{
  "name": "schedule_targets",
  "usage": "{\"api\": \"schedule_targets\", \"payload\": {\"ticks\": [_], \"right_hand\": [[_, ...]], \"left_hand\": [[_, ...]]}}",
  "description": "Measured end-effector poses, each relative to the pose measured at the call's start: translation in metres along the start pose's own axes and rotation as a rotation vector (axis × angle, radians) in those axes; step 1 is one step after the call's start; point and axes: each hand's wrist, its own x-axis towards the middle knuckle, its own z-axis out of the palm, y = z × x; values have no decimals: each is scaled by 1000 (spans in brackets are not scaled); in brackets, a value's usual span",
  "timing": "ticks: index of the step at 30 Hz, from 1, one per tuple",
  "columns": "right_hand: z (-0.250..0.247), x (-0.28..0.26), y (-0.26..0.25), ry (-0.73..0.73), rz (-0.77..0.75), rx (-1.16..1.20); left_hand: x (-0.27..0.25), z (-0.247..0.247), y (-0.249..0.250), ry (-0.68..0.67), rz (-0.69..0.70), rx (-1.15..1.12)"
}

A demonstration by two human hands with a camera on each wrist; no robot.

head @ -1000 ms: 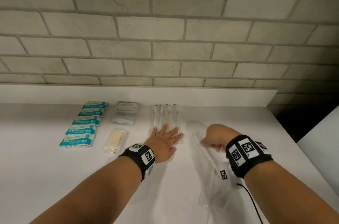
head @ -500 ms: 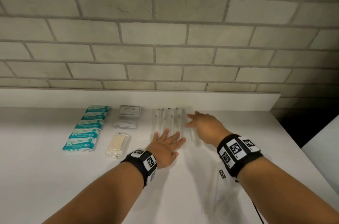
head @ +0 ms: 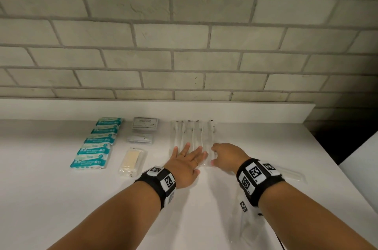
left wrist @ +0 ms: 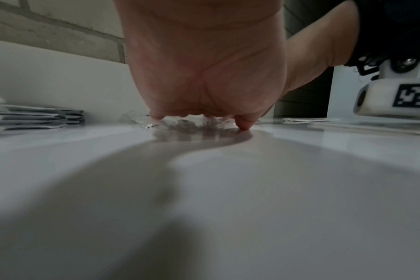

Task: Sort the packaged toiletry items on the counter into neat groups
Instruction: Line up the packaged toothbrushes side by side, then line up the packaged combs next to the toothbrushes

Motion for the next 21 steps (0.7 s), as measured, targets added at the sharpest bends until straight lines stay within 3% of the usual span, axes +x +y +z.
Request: {"api": "schedule_targets", "payload": {"ticks": [14,21], "right_hand": [[3,8,-9,0,10,83],[-14,-13,0,-67,-4,249]], "left_hand": [[5,-1,1,-15,-19,5],[-2,-4,3,61,-30,51]]}}
